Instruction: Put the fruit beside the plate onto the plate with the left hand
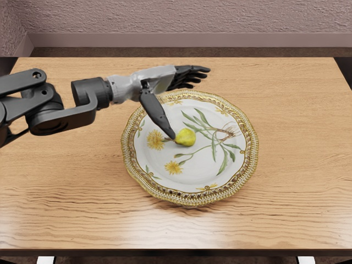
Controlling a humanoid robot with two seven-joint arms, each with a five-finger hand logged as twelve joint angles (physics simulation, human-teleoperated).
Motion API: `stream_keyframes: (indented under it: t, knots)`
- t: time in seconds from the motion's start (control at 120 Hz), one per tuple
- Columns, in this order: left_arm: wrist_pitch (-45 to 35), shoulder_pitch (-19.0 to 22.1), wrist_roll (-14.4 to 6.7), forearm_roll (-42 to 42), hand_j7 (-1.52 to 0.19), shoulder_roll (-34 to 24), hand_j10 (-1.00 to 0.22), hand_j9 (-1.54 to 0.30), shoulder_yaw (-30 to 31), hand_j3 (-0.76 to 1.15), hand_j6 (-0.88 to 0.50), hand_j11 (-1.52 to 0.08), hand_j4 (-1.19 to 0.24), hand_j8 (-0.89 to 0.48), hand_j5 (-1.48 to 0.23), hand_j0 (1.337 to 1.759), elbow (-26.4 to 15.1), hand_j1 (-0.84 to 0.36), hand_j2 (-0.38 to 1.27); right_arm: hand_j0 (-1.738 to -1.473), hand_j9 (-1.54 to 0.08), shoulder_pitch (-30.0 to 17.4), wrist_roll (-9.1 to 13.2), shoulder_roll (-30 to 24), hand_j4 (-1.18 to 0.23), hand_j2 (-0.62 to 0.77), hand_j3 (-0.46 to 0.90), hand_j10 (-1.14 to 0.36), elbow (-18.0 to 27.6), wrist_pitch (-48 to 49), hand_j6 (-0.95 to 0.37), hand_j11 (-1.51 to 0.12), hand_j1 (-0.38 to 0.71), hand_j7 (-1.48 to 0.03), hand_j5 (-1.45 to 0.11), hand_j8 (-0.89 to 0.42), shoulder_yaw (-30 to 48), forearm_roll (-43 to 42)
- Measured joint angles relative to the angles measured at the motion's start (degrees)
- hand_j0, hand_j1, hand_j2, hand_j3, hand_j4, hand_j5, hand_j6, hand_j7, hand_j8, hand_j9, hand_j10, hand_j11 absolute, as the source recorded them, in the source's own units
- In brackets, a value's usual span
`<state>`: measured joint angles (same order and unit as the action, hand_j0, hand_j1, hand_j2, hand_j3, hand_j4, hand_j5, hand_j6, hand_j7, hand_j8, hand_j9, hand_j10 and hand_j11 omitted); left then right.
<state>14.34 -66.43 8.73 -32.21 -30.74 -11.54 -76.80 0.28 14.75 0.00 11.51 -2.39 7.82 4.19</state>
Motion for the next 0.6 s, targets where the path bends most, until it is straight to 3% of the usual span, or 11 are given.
stream_keyframes:
  t: [0.067, 0.15, 0.208, 0.408, 0.6]
  knots:
    - [1.1, 0.8, -3.0, 5.1, -0.07, -4.3, -0.05, -0.07, -0.2, 0.00, -0.05, -0.07, -0.05, -0.03, -0.07, 1.658, -3.1, 0.30, 0.03, -1.658, -0.04, 0.0, 0.0, 0.0, -0.03, -0.01, 0.00, -0.03, 0.1, 0.0, -0.03, -0.04, -0.31, -0.04, -0.04, -0.03, 0.0, 0.0]
    - [5.1, 0.9, -9.2, 14.5, -0.05, -8.7, -0.03, -0.05, -0.4, 0.00, -0.03, -0.05, -0.04, -0.02, -0.05, 1.658, -5.9, 0.32, 0.02, -1.658, -0.04, 0.1, 0.0, 0.0, -0.03, -0.01, 0.00, -0.03, 0.2, 0.0, -0.03, -0.04, -0.31, -0.04, -0.04, -0.03, 0.1, 0.0]
    - [8.0, 1.2, -11.9, 20.8, -0.04, -11.8, -0.02, -0.04, -0.5, 0.00, -0.03, -0.04, -0.03, -0.02, -0.04, 1.658, -7.1, 0.32, 0.01, -1.658, -0.04, 0.1, -0.1, 0.0, -0.03, -0.01, 0.00, -0.03, 0.2, 0.0, -0.03, -0.04, -0.31, -0.04, -0.04, -0.03, 0.1, 0.0]
    - [17.5, 4.8, -15.7, 38.8, -0.01, -27.5, -0.01, -0.01, -0.1, 0.00, -0.01, -0.01, -0.01, -0.01, -0.01, 1.658, -11.0, 0.34, 0.01, -1.658, -0.04, 0.1, -0.1, 0.0, -0.03, -0.01, 0.00, -0.03, 0.3, -0.1, -0.03, -0.04, -0.31, -0.04, -0.04, -0.03, 0.2, 0.0]
    - [20.2, 8.7, -21.6, 49.7, -0.01, -35.2, 0.00, -0.01, 0.4, 0.00, 0.00, -0.01, 0.00, 0.00, -0.01, 1.658, -11.8, 0.35, 0.00, -1.658, -0.04, 0.1, -0.1, 0.0, -0.03, -0.01, 0.00, -0.03, 0.5, 0.0, -0.03, -0.04, -0.31, -0.04, -0.04, -0.03, 0.3, 0.1]
